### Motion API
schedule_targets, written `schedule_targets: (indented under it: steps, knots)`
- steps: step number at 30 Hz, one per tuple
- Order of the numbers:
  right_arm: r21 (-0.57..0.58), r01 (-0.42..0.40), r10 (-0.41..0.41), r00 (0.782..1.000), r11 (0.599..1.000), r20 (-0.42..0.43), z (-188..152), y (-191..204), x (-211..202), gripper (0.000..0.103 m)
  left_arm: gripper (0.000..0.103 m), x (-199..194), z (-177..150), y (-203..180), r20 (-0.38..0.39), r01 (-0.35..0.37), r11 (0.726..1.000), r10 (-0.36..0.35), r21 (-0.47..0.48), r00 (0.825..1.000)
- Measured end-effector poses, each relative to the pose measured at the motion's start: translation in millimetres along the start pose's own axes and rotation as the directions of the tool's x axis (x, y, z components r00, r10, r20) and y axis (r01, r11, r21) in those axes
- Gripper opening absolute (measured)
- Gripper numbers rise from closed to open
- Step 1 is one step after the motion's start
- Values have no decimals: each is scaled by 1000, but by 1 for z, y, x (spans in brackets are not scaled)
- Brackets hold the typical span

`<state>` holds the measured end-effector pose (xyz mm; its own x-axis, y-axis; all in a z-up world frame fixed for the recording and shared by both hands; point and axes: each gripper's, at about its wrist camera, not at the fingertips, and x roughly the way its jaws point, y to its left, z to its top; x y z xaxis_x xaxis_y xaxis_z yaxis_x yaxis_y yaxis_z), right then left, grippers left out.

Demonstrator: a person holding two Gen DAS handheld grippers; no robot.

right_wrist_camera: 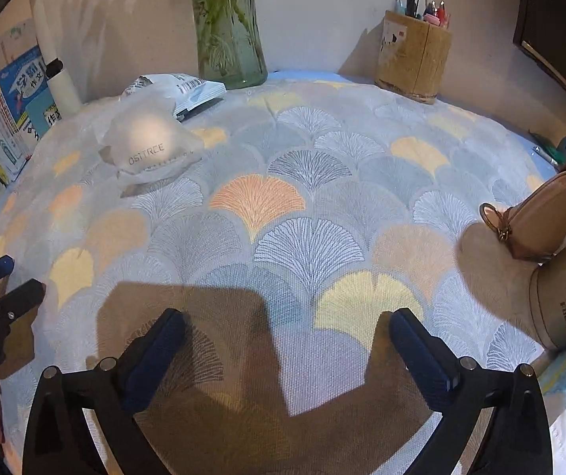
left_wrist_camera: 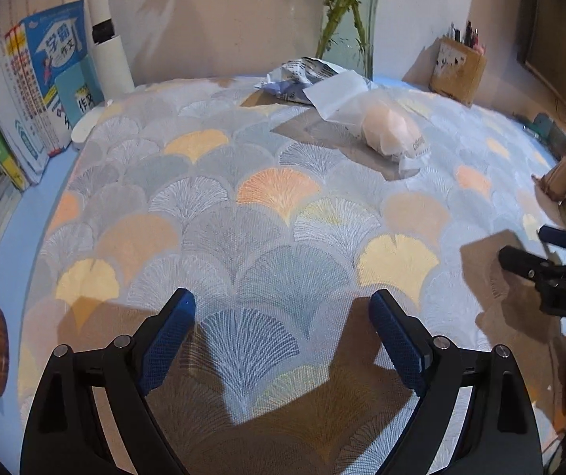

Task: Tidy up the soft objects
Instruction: 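Move both tools back over the bed toward the white pouches, then grasp white printed pouch with left tool while right grasps white zip bag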

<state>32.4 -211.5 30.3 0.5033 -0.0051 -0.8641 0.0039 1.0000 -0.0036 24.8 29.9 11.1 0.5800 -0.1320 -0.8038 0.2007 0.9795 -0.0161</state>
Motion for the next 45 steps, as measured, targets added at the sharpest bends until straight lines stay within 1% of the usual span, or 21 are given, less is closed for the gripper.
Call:
schedule_targets:
  steps: [9,13,15,16,17,20,22,24,26,28,30,32,34,36,37,38,39,40,41,43,45]
  knots:
    - [-4,-7,7,1000,1000,-6,0,0,-1,103,102,1,-1,0,-26,-3,1000,3,5,1000]
    - [-28,-17,17,1000,999,-15,-1,1,-1,103,102,2,0,2,-43,14,1000,-14,15,999]
    - [-48,-25,24,999,999,-24,-3,2,-3,103,102,1,3,3,-109,11,999,-7,32,994]
    - [-60,-35,32,998,998,-46,-5,2,-5,103,102,-2,7,6,-182,22,1000,-17,22,983]
    - [-68,-41,36,997,997,-75,-5,3,-6,103,101,-9,12,9,-212,55,998,-51,13,976]
    - [-87,-101,81,975,991,-207,5,10,-7,103,102,-41,36,21,-128,99,995,-96,16,987]
    - [-55,-176,164,971,983,-174,18,14,-16,103,102,-55,59,36,-65,70,998,-71,-8,995]
    - [-43,-233,227,968,972,-112,38,25,-25,103,102,-58,81,55,-22,68,994,-70,-81,997]
    - [-64,-246,242,969,967,-57,60,43,-27,103,102,-52,98,73,17,130,974,-129,-185,992]
    - [-111,-231,231,973,967,-10,78,61,-22,103,102,-41,109,87,68,226,929,-216,-292,974]
    - [-199,-196,205,978,960,26,93,82,-6,103,102,-18,120,87,69,297,887,-292,-354,954]
    - [-278,-174,191,981,945,35,99,100,8,103,101,-3,123,82,68,325,865,-325,-382,943]
    - [-333,-98,121,991,938,50,106,113,25,103,101,16,133,76,66,342,849,-346,-403,936]
    - [-343,-87,115,991,935,62,111,116,34,100,100,35,143,71,72,361,833,-366,-419,928]
    - [-339,-108,134,990,934,54,115,114,42,93,100,43,147,69,73,364,828,-370,-426,926]
    - [-336,-129,152,987,933,42,116,111,46,77,101,51,151,68,74,367,822,-374,-435,925]
    - [-333,-148,165,986,931,24,116,110,51,68,101,59,154,67,76,376,812,-384,-447,920]
    - [-330,-145,158,987,933,11,116,108,56,51,100,65,156,66,74,384,802,-396,-458,915]
    - [-326,-146,157,987,934,10,117,107,59,47,100,72,159,65,72,393,791,-409,-470,910]
    - [-285,-169,184,983,944,26,114,95,54,45,100,88,164,57,65,408,770,-435,-490,898]
    - [-237,-153,164,986,959,25,110,81,50,45,100,100,167,50,58,413,758,-448,-505,892]
